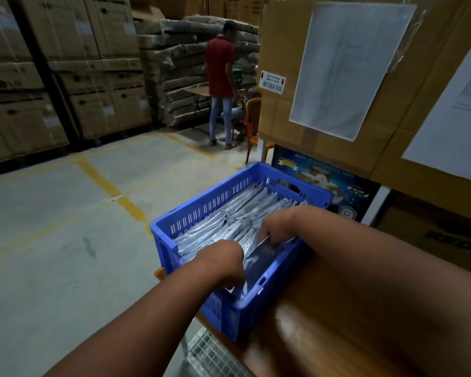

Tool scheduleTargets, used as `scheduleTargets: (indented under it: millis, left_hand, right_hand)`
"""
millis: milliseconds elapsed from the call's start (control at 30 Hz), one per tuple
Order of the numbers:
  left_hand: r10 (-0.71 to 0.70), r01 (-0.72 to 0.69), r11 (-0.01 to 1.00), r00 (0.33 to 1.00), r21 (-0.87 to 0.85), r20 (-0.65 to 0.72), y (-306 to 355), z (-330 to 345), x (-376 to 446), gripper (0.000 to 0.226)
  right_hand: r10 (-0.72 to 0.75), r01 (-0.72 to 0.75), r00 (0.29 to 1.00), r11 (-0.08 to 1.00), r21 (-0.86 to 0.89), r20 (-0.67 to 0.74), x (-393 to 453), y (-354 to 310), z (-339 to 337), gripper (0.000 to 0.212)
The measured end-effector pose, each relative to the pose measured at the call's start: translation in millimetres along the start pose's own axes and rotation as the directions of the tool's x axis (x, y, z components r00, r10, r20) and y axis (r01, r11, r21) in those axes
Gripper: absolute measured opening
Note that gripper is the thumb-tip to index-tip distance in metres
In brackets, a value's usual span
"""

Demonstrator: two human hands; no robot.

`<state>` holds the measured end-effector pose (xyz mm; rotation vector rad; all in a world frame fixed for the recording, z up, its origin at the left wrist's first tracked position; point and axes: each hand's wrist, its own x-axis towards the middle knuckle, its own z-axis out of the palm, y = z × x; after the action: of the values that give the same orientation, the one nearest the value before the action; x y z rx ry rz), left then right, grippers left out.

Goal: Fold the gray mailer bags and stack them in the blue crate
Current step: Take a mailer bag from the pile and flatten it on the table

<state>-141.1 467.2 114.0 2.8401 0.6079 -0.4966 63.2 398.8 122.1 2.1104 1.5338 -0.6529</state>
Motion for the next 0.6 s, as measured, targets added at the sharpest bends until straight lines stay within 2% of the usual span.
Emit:
scheduleTargets:
  millis: [167, 267, 400, 500, 600]
  left_hand:
    - [-0.072, 0.062, 0.993, 0.993, 0.101, 0.095, -5, 15, 13, 0.040]
    - [-0.072, 0.060, 0.993, 0.990, 0.101, 0.123, 2, 17, 18, 0.045]
    - [-0.071, 0.062, 0.996, 0.990, 0.070, 0.126, 10, 17, 23, 0.036]
    - [-0.049, 0.033, 0.993, 0.989, 0.116, 0.137, 15, 24, 28, 0.014]
    - [-0.033, 0.003, 0.986, 0.984, 0.168, 0.174, 18, 28, 32, 0.018]
  right_hand:
    - [0.060, -0.050, 0.994, 0.993, -0.106, 0.090, 15, -3, 12, 0.006]
    - [0.080, -0.072, 0.994, 0.992, -0.104, 0.075, 15, 0, 14, 0.023]
    - [0.116, -0.115, 0.991, 0.993, -0.030, 0.060, 13, 2, 12, 0.025]
    - [0.132, -0.124, 0.986, 0.989, -0.084, 0.097, 17, -4, 12, 0.022]
    - [0.150, -0.135, 0.980, 0.984, -0.121, 0.130, 21, -15, 13, 0.022]
